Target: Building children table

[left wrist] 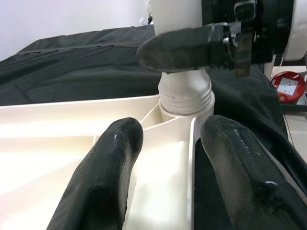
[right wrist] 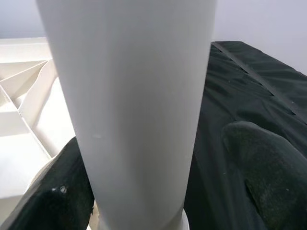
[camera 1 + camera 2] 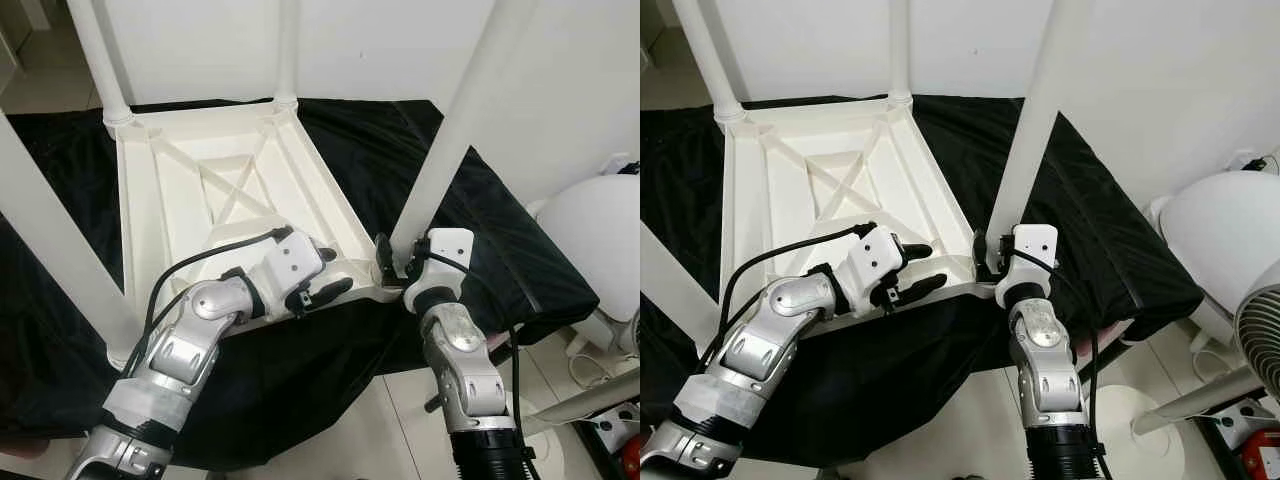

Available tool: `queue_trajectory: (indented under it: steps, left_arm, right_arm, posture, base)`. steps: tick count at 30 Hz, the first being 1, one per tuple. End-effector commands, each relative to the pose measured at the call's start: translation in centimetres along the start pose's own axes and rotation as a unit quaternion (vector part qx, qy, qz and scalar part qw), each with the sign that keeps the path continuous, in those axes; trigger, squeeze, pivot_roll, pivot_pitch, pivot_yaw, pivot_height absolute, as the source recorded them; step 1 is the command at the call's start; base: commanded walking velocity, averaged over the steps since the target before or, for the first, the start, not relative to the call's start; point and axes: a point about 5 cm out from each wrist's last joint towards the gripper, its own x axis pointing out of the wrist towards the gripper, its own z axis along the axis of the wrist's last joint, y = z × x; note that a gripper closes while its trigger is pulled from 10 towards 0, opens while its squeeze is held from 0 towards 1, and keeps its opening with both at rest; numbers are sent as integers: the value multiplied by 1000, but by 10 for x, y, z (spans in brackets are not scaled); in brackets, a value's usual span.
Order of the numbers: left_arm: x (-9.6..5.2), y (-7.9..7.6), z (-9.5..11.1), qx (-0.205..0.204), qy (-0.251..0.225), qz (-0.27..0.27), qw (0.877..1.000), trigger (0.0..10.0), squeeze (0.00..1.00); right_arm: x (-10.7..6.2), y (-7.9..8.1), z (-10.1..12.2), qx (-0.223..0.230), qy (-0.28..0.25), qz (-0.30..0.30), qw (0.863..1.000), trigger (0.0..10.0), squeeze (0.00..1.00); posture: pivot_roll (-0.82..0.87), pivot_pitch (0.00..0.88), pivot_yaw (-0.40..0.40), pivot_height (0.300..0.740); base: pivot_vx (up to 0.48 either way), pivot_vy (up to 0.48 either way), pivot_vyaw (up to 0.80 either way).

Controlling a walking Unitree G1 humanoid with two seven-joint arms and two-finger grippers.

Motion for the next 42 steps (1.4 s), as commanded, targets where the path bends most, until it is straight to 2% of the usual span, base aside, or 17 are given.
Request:
queue_trajectory:
  steps: [1,6,9,11,13,16,21,23,25,28,32,35,36,37,38,39,42]
  left_arm:
    - [0,0,0,7,-2,20,1000,10000,0]
    - [1,-2,2,9,-10,21,1000,10000,0]
    - [4,-5,5,3,-21,8,1000,10000,0]
    - [4,-5,5,3,-21,8,1000,10000,0]
    - [6,-7,7,-16,-27,-24,999,10000,0]
    - [6,-8,8,-30,-30,-44,998,10000,0]
    - [5,-11,3,-32,-20,-60,997,10000,0]
    - [2,-10,9,-46,-27,-80,995,10000,0]
    - [0,-10,10,-52,-24,-86,995,10000,0]
    - [0,-9,10,-56,-21,-89,994,10000,0]
    - [-5,-13,14,-61,-24,-116,991,10000,0]
    - [-6,-15,14,-63,-23,-119,991,10000,0]
    - [-5,-17,12,-63,-21,-118,991,10000,0]
    - [-5,-18,12,-63,-20,-118,991,10000,0]
    - [-5,-18,12,-63,-20,-118,991,10000,0]
    - [-6,-19,12,-62,-19,-119,991,10000,0]
    - [-5,-18,13,-61,-16,-116,991,10000,0]
  right_arm:
    - [-1,-3,0,5,7,19,1000,10000,0]
    - [0,-3,1,-3,7,78,997,10000,0]
    - [2,-11,2,-20,8,129,991,10000,0]
    - [2,-11,2,-20,8,129,991,10000,0]
    - [6,-21,2,-39,12,181,983,10000,0]
    - [11,-27,3,-51,17,217,975,10000,0]
    - [15,-27,0,-60,29,265,962,10000,0]
    - [22,-26,2,-61,31,301,951,10000,0]
    - [24,-25,2,-62,31,312,948,10000,0]
    - [26,-25,3,-62,30,319,945,10000,0]
    - [32,-28,2,-82,35,351,932,10000,0]
    - [36,-30,2,-92,40,357,929,10000,0]
    - [38,-32,2,-97,43,360,927,4353,0]
    - [39,-33,1,-101,47,363,925,706,0]
    - [39,-33,1,-101,47,363,925,706,0]
    - [40,-33,0,-100,51,367,923,0,0]
    - [38,-33,-7,-97,64,374,920,0,0]
  posture:
    - [-31,81,-79,740]
    - [-34,80,-70,740]
    - [-47,86,-45,740]
    - [-47,86,-45,740]
    - [-56,92,-34,740]
    - [-64,88,-37,740]
    - [-45,54,-49,740]
    - [-28,108,-48,740]
    - [-21,110,-21,740]
    - [-17,100,-40,740]
    - [8,107,-29,740]
    - [11,114,-24,740]
    - [14,122,-29,740]
    - [15,121,-34,740]
    - [15,121,-34,740]
    - [15,121,-34,740]
    - [22,132,-41,740]
  base:
    - [0,0,0]
    - [0,0,0]
    - [0,0,0]
    - [0,0,0]
    - [0,0,0]
    - [0,0,0]
    - [0,0,0]
    - [0,0,0]
    - [0,0,0]
    - [0,0,0]
    - [0,0,0]
    - [0,0,0]
    - [0,0,0]
    - [0,0,0]
    - [0,0,0]
    - [0,0,0]
    - [0,0,0]
